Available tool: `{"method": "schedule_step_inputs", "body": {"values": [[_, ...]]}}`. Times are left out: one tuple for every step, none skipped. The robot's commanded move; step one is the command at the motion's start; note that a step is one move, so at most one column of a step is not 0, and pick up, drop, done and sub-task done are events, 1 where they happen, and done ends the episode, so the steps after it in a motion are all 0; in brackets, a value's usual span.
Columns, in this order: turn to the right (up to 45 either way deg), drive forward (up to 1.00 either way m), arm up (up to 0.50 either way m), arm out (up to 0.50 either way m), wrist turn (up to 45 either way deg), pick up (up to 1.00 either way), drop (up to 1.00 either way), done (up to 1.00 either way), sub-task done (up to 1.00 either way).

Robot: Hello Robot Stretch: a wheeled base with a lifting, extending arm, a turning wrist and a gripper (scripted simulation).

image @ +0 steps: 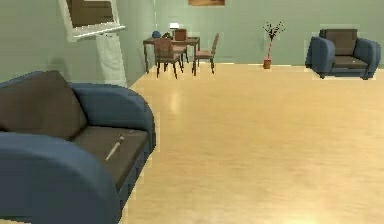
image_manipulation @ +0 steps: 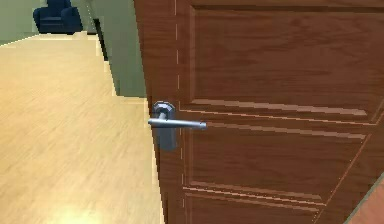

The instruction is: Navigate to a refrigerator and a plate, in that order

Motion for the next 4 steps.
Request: {"method": "schedule_step_inputs", "body": {"values": [[3.0, 0.0, 0.0, 0.0, 0.0, 0.0, 0.0, 0.0, 0.0], [0.0, 0.35, 0.0, 0.0, 0.0, 0.0, 0.0, 0.0, 0.0], [3.0, 0.0, 0.0, 0.0, 0.0, 0.0, 0.0, 0.0, 0.0], [0.0, 0.05, 0.0, 0.0, 0.0, 0.0, 0.0, 0.0, 0.0]]}}
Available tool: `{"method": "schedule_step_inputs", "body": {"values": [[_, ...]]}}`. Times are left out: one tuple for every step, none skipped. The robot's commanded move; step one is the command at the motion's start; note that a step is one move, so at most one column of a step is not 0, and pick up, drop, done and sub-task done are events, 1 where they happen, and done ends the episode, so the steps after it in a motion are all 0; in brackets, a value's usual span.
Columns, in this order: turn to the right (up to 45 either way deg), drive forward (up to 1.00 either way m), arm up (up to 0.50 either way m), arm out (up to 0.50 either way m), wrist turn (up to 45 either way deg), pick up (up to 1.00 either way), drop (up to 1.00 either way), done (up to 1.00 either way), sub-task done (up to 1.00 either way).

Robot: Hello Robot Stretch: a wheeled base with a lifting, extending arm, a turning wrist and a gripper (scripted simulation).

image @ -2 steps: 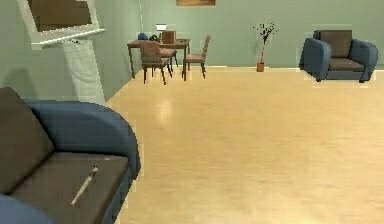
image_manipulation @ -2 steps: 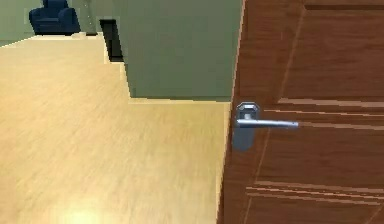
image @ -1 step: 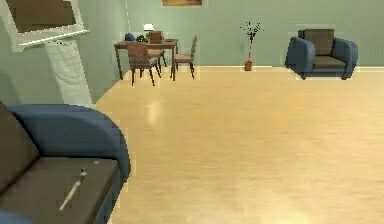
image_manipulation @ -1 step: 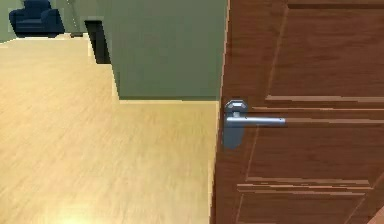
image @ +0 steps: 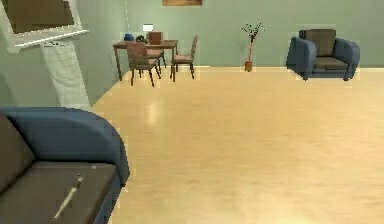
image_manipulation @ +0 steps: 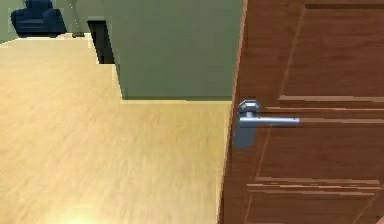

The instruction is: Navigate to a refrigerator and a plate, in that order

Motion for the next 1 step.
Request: {"method": "schedule_step_inputs", "body": {"values": [[0.0, 1.0, 0.0, 0.0, 0.0, 0.0, 0.0, 0.0, 0.0]]}}
